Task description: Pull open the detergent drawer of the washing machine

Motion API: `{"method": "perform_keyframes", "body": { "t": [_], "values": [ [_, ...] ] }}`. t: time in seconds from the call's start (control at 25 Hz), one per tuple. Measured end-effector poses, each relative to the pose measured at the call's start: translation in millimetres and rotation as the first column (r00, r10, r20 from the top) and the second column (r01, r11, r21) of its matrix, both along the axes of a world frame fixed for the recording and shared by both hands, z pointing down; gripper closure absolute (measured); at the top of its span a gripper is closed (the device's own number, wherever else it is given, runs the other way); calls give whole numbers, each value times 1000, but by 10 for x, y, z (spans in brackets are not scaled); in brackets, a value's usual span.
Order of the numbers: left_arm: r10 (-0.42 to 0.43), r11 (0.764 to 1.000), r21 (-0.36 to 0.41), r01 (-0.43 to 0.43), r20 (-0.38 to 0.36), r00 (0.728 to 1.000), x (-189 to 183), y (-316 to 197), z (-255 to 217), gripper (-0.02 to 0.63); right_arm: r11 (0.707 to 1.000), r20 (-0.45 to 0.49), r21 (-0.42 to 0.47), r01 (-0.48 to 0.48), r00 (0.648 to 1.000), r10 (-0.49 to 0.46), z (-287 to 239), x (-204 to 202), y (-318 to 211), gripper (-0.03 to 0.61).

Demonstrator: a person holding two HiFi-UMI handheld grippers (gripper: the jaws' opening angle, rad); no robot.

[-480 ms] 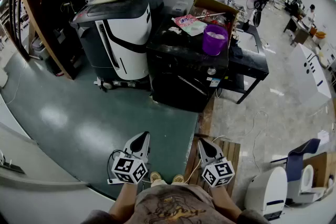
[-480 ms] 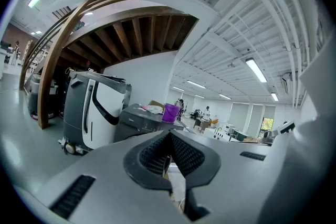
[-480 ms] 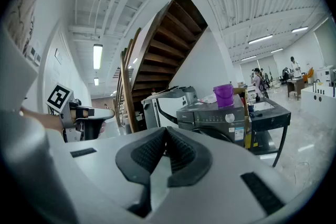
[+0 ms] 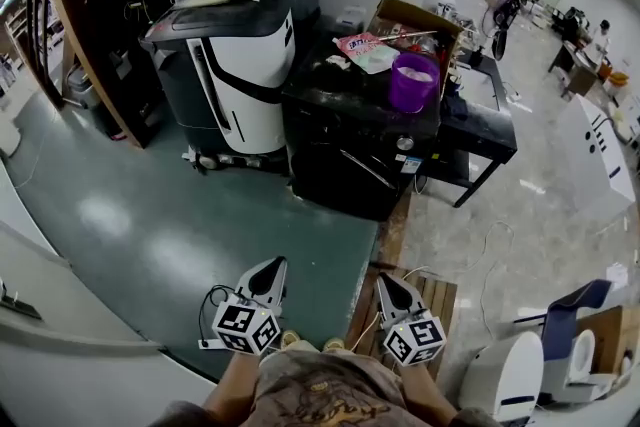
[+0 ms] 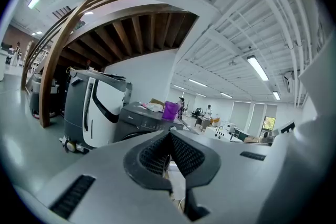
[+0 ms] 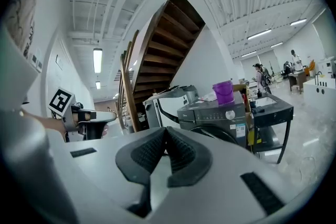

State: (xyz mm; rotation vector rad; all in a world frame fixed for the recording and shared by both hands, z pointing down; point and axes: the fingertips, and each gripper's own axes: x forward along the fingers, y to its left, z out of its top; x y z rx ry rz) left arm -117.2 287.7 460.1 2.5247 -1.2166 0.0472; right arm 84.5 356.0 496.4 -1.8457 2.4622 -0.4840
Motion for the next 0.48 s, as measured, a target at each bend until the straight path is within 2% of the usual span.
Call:
{"method": "perform_keyframes", "body": {
  "t": [0.48],
  "values": [
    [-24,1000,2,24,-9,1000,199,-162,56,592,999,6,-3,52,999,-52,86,147,-186,575]
  ]
}}
